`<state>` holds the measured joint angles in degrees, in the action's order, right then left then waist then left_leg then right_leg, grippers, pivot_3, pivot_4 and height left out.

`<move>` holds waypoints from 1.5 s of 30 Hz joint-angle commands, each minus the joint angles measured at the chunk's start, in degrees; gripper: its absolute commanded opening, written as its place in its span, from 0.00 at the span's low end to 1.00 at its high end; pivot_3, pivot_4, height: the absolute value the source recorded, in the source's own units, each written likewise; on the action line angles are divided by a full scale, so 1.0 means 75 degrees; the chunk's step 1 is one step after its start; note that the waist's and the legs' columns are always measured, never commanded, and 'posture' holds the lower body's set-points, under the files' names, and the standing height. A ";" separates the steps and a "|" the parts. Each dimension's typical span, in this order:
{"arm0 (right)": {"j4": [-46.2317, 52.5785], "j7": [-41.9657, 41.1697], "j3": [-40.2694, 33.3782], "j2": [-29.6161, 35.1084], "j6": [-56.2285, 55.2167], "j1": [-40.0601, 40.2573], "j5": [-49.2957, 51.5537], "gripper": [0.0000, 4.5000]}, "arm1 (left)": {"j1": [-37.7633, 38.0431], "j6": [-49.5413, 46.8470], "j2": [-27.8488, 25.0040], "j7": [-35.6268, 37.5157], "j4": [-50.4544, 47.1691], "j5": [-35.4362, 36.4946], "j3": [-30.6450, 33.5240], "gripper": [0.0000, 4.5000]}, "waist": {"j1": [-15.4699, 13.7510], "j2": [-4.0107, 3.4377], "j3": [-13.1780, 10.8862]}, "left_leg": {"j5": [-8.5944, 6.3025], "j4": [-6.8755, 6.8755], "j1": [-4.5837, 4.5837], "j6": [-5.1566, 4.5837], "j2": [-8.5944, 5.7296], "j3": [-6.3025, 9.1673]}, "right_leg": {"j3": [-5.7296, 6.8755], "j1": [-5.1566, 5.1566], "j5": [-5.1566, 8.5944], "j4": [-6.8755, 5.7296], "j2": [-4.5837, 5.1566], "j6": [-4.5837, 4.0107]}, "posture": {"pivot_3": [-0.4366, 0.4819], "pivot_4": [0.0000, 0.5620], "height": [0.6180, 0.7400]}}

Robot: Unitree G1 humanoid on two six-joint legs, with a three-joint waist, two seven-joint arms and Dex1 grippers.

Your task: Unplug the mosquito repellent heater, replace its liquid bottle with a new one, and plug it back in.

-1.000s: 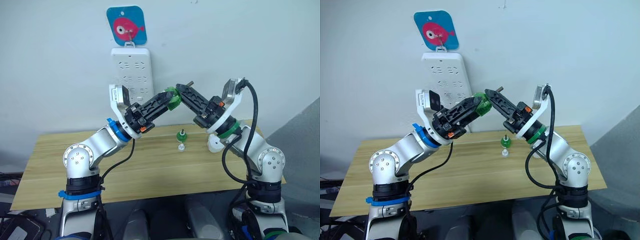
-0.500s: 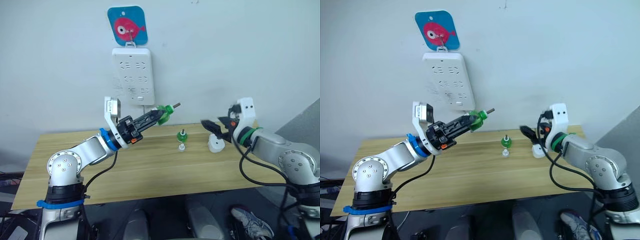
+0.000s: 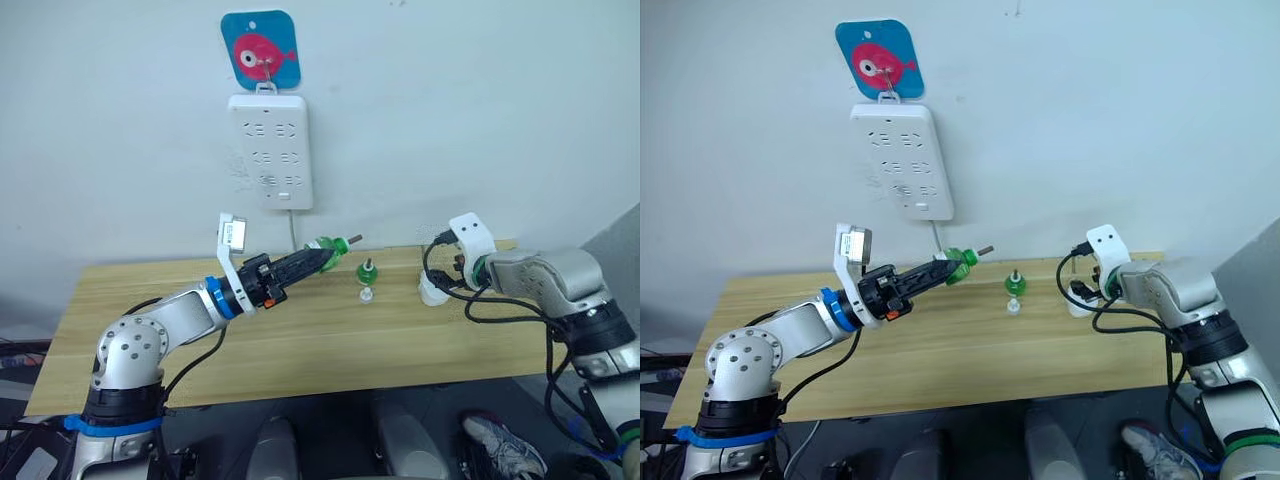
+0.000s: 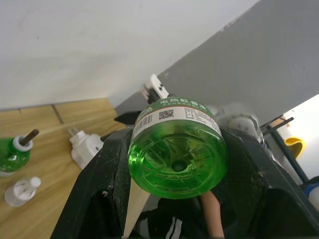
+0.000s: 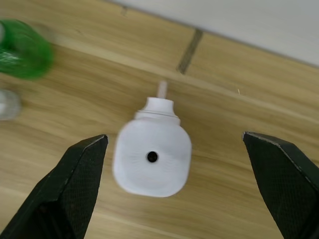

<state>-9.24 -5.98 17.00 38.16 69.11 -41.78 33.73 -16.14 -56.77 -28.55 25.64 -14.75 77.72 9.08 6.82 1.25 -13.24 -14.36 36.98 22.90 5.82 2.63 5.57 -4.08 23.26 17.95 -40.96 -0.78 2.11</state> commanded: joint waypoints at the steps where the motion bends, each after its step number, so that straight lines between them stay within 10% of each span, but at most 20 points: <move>1: -0.0829 -0.0460 0.0123 -0.0302 -0.0032 -0.0397 -0.0698 1.00 | 0.0070 0.0177 0.0081 0.0242 -0.0393 -0.0180 -0.0038 0.51 | -0.0029 0.0000 -0.0002 | 0.0000 0.0000 0.0001 0.0000 0.0001 0.0001 | 0.0002 0.0000 0.0000 0.0002 -0.0001 0.0000 | 0.35 0.39 0.88; 19: -0.2317 -0.1401 -0.0594 -0.1317 0.0215 -0.0684 -0.2165 1.00 | 0.0310 0.0211 0.0113 0.0338 -0.0590 -0.0350 0.0006 0.51 | -0.0104 -0.0003 -0.0007 | -0.0001 0.0001 0.0003 -0.0001 -0.0002 0.0003 | 0.0005 0.0001 0.0000 0.0002 0.0004 0.0000 | 0.39 0.39 0.88; 25: -0.2242 -0.1677 -0.0617 -0.1404 0.0189 -0.0579 -0.2386 0.65 | 0.0260 0.0213 0.0116 0.0377 -0.0501 -0.0384 -0.0020 0.51 | -0.0105 -0.0003 -0.0007 | -0.0001 0.0000 0.0002 -0.0001 -0.0002 0.0003 | 0.0005 0.0001 0.0000 0.0003 0.0004 0.0000 | 0.38 0.38 0.88; 28: -0.2039 -0.1778 -0.0655 -0.1388 0.0270 -0.0554 -0.2434 0.65 | 0.0224 0.0195 0.0057 0.0493 -0.0436 -0.0483 -0.0061 0.51 | -0.0100 -0.0003 -0.0007 | -0.0001 0.0000 0.0002 0.0000 -0.0002 0.0004 | 0.0006 0.0001 0.0000 0.0002 0.0004 0.0000 | 0.36 0.36 0.88; 38: 0.1820 -0.2714 -0.2614 -0.0586 0.1286 0.0475 -0.1182 0.65 | -0.0201 -0.0088 -0.0557 0.1196 0.0037 -0.0616 0.0120 0.51 | -0.0079 -0.0008 -0.0010 | -0.0001 -0.0004 0.0008 0.0000 -0.0002 0.0009 | 0.0012 0.0002 0.0000 0.0012 0.0004 0.0001 | 0.31 0.34 0.88; 45: 0.4296 -0.3680 -0.5683 -0.1855 0.2118 0.1417 0.1523 0.65 | -0.0682 -0.0594 -0.1380 0.2000 0.0437 -0.0544 0.0249 0.51 | 0.0016 -0.0015 -0.0015 | -0.0001 -0.0010 0.0006 0.0000 0.0001 0.0008 | 0.0012 0.0002 0.0001 0.0012 0.0001 0.0001 | 0.27 0.35 0.88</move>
<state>18.21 -31.25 -20.65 24.44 84.56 -31.56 39.40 -20.31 -60.37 -37.68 38.33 -11.00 72.82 9.39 6.94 1.14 -13.36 -14.37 36.93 22.95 5.83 2.63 5.63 -3.99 23.28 17.95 -40.88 -0.77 2.12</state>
